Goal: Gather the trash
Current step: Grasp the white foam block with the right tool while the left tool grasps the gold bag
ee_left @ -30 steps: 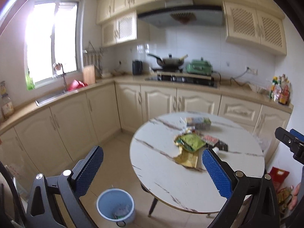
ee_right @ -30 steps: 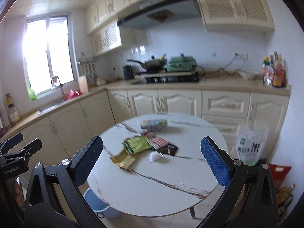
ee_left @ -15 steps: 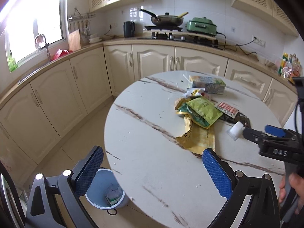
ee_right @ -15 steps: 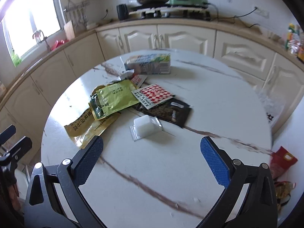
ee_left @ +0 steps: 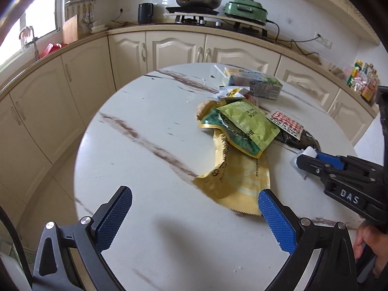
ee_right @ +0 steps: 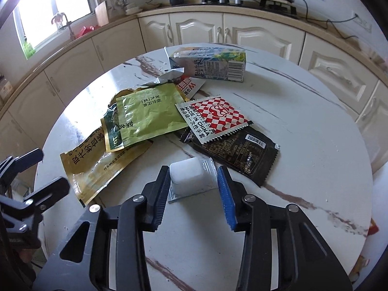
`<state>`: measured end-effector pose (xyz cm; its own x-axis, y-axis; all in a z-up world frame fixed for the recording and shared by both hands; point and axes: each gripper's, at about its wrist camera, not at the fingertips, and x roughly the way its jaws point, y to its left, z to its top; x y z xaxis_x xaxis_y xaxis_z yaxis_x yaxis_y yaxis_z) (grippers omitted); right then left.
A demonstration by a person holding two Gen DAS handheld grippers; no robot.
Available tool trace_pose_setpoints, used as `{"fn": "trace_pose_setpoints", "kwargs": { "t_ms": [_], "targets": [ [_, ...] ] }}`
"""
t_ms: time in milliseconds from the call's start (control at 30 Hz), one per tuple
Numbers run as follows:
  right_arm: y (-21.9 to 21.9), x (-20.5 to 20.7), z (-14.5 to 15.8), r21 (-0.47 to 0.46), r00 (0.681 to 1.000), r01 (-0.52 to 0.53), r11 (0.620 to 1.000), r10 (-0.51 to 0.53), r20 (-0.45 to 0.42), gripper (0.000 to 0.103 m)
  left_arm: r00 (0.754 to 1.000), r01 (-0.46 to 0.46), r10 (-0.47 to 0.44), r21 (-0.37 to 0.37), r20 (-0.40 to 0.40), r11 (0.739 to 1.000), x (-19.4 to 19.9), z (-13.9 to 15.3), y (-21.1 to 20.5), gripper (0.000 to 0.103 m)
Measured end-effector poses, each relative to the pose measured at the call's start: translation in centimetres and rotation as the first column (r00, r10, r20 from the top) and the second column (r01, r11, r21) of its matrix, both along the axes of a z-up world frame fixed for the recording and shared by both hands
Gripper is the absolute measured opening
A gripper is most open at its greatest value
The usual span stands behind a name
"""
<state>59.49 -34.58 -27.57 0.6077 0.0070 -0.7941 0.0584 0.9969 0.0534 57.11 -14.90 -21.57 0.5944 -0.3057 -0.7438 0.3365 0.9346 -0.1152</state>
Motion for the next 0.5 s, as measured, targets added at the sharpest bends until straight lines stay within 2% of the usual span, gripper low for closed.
{"fn": "trace_pose_setpoints", "kwargs": {
  "t_ms": [133, 167, 267, 333, 367, 433, 467, 500],
  "targets": [
    [-1.0, -0.6, 0.1, 0.023, 1.0, 0.011, 1.0, -0.012, 0.009, 0.029, 0.999, 0.012, -0.012, -0.004, -0.029, 1.0, 1.7, -0.7, -0.9, 0.097],
    [-1.2, -0.8, 0.1, 0.029, 1.0, 0.013, 1.0, -0.014, 0.013, 0.029, 0.999, 0.019, -0.019, -0.013, -0.037, 1.0, 2.1, -0.8, -0.9, 0.09],
    [-1.5, -1.3, 0.2, 0.044, 1.0, 0.017, 0.999, -0.018, 0.021, 0.029, 0.999, 0.024, -0.025, -0.02, -0.023, 0.999, 2.8, -0.8, -1.2, 0.081],
    [-1.6, -1.5, 0.3, 0.055, 1.0, 0.015, 0.998, -0.016, 0.023, 0.029, 0.999, 0.045, -0.045, -0.028, -0.01, 0.999, 2.8, -0.9, -1.6, 0.063],
    [-1.6, -1.5, 0.4, 0.058, 1.0, 0.014, 0.998, -0.015, 0.025, 0.029, 0.998, 0.062, -0.062, -0.04, -0.007, 0.997, 2.8, -0.9, -1.7, 0.044],
    [-1.6, -1.6, 0.3, 0.063, 1.0, 0.014, 0.998, -0.016, 0.025, 0.029, 0.997, 0.081, -0.081, -0.042, -0.001, 0.996, 2.3, -1.2, -2.1, 0.04],
    [-1.5, -1.6, 0.3, 0.066, 1.0, 0.015, 0.998, -0.017, 0.027, 0.029, 0.996, 0.088, -0.087, -0.042, 0.005, 0.995, 2.2, -1.2, -2.0, 0.034],
    [-1.5, -1.7, 0.4, 0.071, 0.999, 0.016, 0.997, -0.018, 0.029, 0.029, 0.996, 0.09, -0.09, -0.051, 0.012, 0.995, 2.0, -1.2, -1.8, 0.009]
  ]
}}
